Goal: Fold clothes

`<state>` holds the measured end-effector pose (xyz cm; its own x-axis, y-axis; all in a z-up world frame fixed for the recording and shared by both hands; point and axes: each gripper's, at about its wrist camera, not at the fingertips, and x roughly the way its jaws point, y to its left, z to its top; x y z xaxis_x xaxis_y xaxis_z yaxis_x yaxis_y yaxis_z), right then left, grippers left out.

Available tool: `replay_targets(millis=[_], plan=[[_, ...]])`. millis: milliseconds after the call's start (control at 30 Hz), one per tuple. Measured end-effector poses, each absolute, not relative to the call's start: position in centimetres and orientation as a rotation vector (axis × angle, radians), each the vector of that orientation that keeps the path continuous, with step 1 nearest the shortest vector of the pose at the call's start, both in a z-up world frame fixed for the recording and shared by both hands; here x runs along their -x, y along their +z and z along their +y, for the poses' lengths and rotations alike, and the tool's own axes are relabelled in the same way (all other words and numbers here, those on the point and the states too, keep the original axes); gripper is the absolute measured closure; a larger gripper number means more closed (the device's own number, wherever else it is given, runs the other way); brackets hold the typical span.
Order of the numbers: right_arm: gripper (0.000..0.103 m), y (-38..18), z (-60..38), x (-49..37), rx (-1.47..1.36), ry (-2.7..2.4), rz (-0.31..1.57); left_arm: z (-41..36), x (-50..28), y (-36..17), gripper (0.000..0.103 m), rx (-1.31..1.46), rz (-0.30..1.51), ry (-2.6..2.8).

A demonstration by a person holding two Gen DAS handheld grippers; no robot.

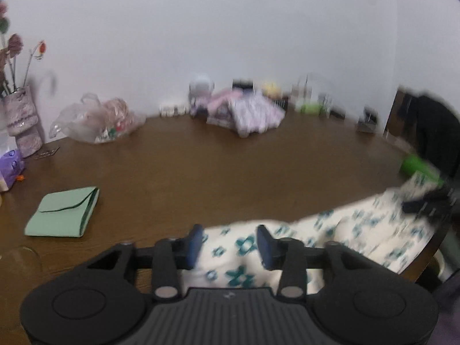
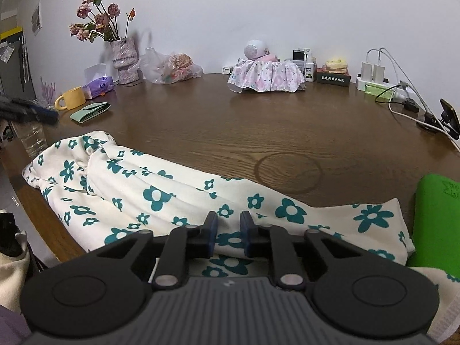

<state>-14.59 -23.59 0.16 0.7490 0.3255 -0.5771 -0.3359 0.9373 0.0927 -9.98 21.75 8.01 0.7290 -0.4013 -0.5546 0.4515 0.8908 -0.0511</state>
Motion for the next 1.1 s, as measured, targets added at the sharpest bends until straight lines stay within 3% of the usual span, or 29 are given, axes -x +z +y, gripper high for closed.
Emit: replay_targets(millis=[33, 200, 267, 300, 333, 500, 567, 633, 700, 800, 900, 1100], plan=[[0.087, 0.2, -23.6, 14.6, 0.018, 0.361, 0.627, 21.4, 10.0, 7.6, 0.036, -0.057, 0.587, -0.509], [0.087, 0.1, -23.4, 14.6, 0.019, 0.357, 0.627, 17.5, 9.6, 4.0, 0.038, -0.081, 0.654, -0.66], [0.087, 0.1, -23.4, 14.6, 0.023, 0.359, 0.628, 16.6, 8.7, 2.3, 0.067, -0.114, 0.729, -0.635], [0.087, 0.2, -23.5, 14.5, 0.024, 0.362, 0.628, 16.9, 8.3, 1.6, 0.075, -0.094, 0.763, -0.622], [0.087, 0.2, -23.6, 14.5, 0.018, 0.365, 0.63, 17.5, 8.0, 1.3, 0.076, -0.052, 0.767, -0.624], [0.089, 0.1, -23.6, 14.3, 0.007, 0.359, 0.624, 20.0, 9.1, 1.8, 0.071, 0.036, 0.73, -0.538], [0.089, 0.0, -23.4, 14.3, 0.017, 0.35, 0.616, 20.6, 10.3, 3.0, 0.074, 0.073, 0.667, -0.491], [0.088, -0.1, -23.0, 14.4, 0.035, 0.345, 0.605, 19.6, 10.9, 4.6, 0.064, 0.132, 0.571, -0.482], [0.088, 0.1, -23.0, 14.4, 0.034, 0.342, 0.602, 17.3, 10.9, 5.6, 0.06, 0.156, 0.504, -0.487], [0.084, 1.8, -23.8, 16.2, 0.031, 0.331, 0.525, 10.5, 9.6, 4.5, 0.061, 0.021, 0.525, -0.544], [0.078, 3.4, -25.6, 18.9, 0.031, 0.278, 0.465, 9.7, 9.3, 2.8, 0.061, -0.007, 0.562, -0.545], [0.085, 1.1, -29.2, 19.9, -0.037, 0.102, 0.6, 9.7, 9.0, -0.2, 0.066, -0.028, 0.621, -0.533]])
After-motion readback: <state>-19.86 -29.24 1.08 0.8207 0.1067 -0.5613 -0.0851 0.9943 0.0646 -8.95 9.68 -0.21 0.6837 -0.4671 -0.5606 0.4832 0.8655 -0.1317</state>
